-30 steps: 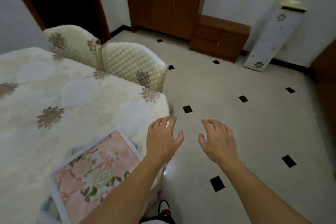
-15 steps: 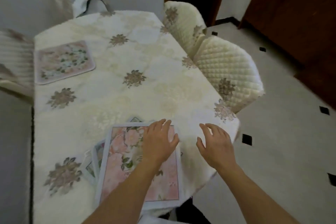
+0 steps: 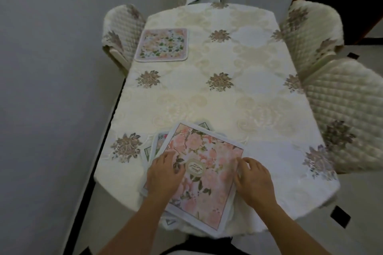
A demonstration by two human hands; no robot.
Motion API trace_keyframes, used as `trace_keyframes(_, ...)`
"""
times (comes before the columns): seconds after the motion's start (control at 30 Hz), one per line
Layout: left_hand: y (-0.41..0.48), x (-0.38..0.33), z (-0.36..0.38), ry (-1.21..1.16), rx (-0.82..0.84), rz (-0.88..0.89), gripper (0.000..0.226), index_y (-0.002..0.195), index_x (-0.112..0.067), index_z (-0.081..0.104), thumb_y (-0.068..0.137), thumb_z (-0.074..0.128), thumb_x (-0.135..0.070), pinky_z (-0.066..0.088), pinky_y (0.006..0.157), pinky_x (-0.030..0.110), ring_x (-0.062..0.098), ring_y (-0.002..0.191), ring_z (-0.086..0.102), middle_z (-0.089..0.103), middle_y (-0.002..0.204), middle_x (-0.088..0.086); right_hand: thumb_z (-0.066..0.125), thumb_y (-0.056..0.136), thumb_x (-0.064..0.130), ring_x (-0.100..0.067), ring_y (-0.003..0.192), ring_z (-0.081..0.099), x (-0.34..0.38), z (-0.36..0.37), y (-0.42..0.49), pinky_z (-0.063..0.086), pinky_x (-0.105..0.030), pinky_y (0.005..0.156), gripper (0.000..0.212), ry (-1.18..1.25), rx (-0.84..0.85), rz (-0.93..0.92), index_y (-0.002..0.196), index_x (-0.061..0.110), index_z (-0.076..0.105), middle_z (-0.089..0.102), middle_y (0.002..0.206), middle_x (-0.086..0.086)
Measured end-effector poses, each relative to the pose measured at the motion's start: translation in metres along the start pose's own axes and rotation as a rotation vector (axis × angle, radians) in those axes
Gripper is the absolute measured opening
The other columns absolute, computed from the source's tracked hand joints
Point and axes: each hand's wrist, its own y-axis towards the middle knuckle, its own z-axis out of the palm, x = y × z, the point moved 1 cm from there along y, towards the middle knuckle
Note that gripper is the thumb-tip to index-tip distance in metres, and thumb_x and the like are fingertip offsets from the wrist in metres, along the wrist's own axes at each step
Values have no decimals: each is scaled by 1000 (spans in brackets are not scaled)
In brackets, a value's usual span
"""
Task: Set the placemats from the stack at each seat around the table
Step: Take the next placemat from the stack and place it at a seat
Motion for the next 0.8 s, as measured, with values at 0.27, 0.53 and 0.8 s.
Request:
trace_keyframes(0.27, 0, 29, 8, -12, 40, -67, 50, 130, -20, 57, 86, 67, -41, 48, 88, 43, 28, 113, 54, 59, 129, 4, 68, 84, 34, -27, 76, 58, 9, 12, -20, 47, -35, 57, 35, 36, 22, 128, 113, 14, 63, 62, 90, -7)
trace_keyframes(0.53, 15, 36, 11, 30, 78, -180, 71, 140, -16, 45, 83, 71, -49, 47, 88, 47, 32, 116, 48, 50, 129, 13, 56, 91, 51, -19, 85, 62, 19, 21, -29, 51, -33, 62, 47, 349, 194, 386, 127, 27, 39, 63, 98, 3)
trace_keyframes(0.8, 26, 48, 9, -396, 141, -297, 37, 118, -6, 59, 92, 66, -32, 50, 74, 37, 26, 88, 59, 61, 103, 12, 69, 91, 29, -14, 78, 61, 20, 16, -19, 44, -22, 59, 36, 803, 144, 683, 119, 16, 51, 63, 89, 4)
